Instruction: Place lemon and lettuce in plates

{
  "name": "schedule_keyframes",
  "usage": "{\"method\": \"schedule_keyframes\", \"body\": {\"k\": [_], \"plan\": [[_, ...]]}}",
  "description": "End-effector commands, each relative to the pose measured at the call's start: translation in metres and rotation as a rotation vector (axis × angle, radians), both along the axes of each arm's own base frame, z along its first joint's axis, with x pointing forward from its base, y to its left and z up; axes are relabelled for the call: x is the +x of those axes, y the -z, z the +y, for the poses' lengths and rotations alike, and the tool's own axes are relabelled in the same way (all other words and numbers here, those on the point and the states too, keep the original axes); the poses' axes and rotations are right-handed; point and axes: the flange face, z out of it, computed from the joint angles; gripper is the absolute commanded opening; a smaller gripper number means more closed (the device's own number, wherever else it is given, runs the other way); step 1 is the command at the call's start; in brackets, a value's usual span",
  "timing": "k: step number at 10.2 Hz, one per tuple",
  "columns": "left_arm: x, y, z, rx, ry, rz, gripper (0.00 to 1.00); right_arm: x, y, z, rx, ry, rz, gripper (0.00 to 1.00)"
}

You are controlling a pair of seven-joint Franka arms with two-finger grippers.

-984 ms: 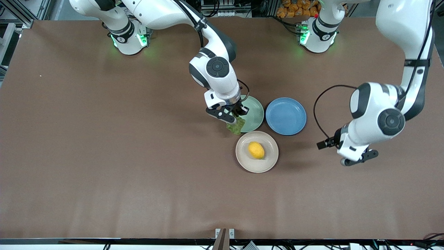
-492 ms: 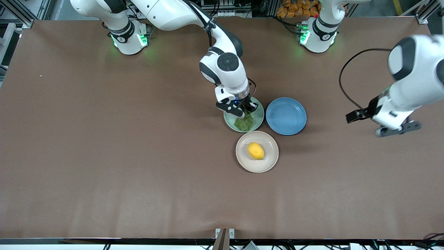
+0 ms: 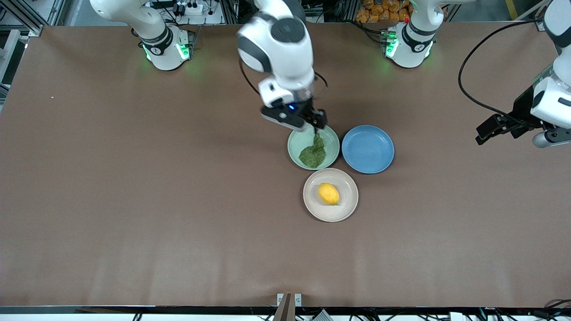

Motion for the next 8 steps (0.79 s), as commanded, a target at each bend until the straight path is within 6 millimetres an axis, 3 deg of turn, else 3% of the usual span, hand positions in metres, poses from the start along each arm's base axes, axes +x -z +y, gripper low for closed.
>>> {"method": "schedule_keyframes", "body": {"k": [1,4,8], "plan": [[-0.004,-0.025,-0.006,-0.011,0.136,0.049,1.00,0.031,-0.049,-0.084,-0.052,-0.041,0.002,1.00],[-0.012,-0.055,-0.015,-0.004,0.202,0.095,1.00,0.081,-0.099,-0.194,-0.114,-0.130,-0.063,1.00],[-0.013,-0.061,-0.026,0.000,0.219,0.087,1.00,0.126,-0.111,-0.320,-0.204,-0.263,-0.046,1.00]]}}
